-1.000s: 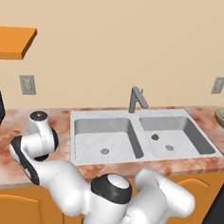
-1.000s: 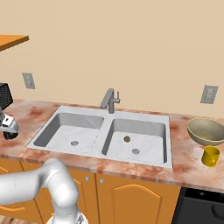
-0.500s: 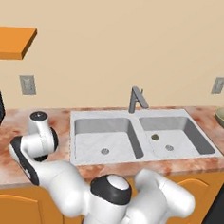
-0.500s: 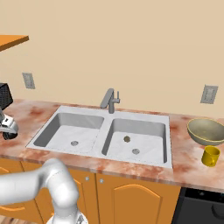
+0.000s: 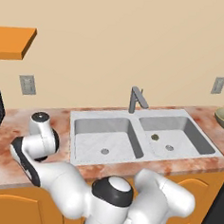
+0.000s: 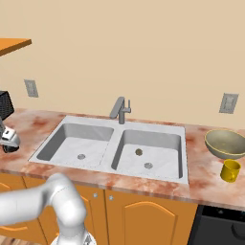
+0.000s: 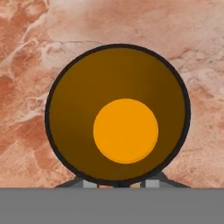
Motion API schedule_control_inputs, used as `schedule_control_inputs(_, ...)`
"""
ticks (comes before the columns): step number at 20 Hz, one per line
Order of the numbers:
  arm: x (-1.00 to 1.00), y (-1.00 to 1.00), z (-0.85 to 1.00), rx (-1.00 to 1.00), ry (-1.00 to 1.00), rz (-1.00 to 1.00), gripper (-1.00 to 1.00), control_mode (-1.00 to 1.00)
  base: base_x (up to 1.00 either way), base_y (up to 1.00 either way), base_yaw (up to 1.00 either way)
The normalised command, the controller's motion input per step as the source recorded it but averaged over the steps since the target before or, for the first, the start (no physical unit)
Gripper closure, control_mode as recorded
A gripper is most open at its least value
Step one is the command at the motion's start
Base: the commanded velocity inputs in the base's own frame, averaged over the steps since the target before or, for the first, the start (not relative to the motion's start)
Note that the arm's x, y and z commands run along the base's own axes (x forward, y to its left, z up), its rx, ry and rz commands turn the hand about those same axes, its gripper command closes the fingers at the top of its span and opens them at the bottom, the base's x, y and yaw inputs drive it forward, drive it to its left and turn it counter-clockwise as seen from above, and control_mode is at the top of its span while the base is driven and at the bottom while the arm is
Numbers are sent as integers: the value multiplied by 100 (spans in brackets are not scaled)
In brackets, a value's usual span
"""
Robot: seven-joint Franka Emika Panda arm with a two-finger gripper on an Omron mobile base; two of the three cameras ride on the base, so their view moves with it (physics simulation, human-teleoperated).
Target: Clear the mugs and bowl far away from the sink.
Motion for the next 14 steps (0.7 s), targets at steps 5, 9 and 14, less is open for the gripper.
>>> schedule_control_inputs(5,-1,-39,-1,0,0,1,100,-100,0,0,0)
schedule_control_inputs(9,0,-78,0,1,0,12,100,-100,0,0,0)
schedule_control_inputs(14,-21,-69,15,1,-7,14,100,-100,0,0,0)
